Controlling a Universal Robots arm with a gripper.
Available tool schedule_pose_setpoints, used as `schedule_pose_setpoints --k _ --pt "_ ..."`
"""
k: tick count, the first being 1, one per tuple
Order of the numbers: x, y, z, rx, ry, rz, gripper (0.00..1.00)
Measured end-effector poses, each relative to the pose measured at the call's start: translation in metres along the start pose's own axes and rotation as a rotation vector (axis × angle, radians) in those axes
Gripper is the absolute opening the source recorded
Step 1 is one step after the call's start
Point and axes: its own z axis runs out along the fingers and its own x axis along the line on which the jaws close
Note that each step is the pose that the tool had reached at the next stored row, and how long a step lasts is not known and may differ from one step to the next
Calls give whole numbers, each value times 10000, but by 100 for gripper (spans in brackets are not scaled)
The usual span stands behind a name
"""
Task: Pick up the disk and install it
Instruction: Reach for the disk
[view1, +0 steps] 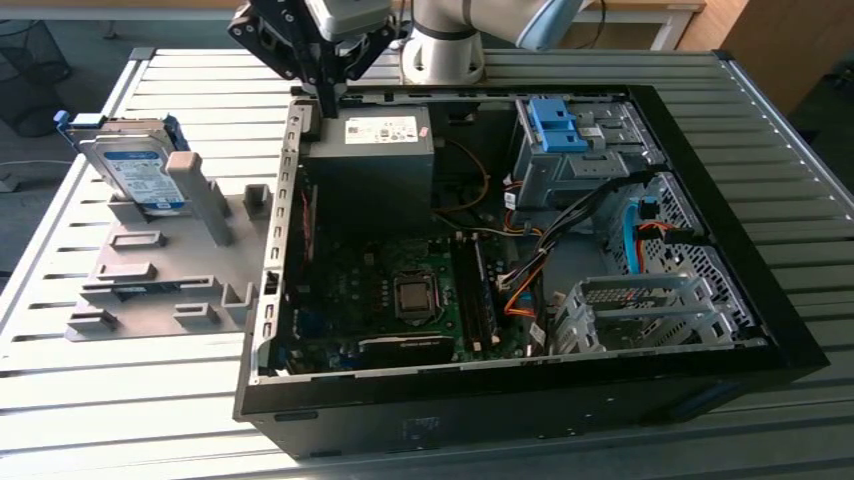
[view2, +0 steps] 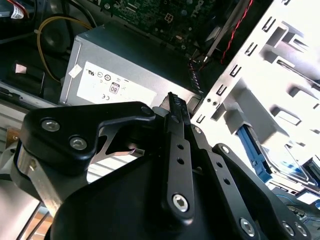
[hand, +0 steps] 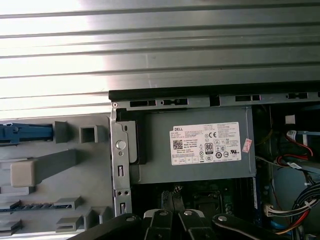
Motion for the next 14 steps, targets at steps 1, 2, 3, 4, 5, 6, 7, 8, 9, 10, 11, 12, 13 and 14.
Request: schedule_pose_setpoints --k 1,2,3,4,5,6,7,8,9,10,11,12,13,14 --pt "3 0 0 0 0 0 11" --pt "5 0 1 0 0 0 11" --pt "8 -1 1 0 0 0 11" --pt "11 -1 1 0 0 -1 11" --pt "14 -1 2 0 1 0 11" --pt "18 -2 3 0 0 0 11" --pt "23 -2 3 0 0 0 11" --pt "27 -2 3 0 1 0 11" --pt "30 -2 3 1 1 -1 11" --pt "32 -3 4 0 1 -1 11" --pt "36 -3 5 0 1 0 11" --pt "39 -3 5 0 0 -1 11" --pt "42 -3 6 0 1 0 11" --pt "45 -4 6 0 1 -1 11"
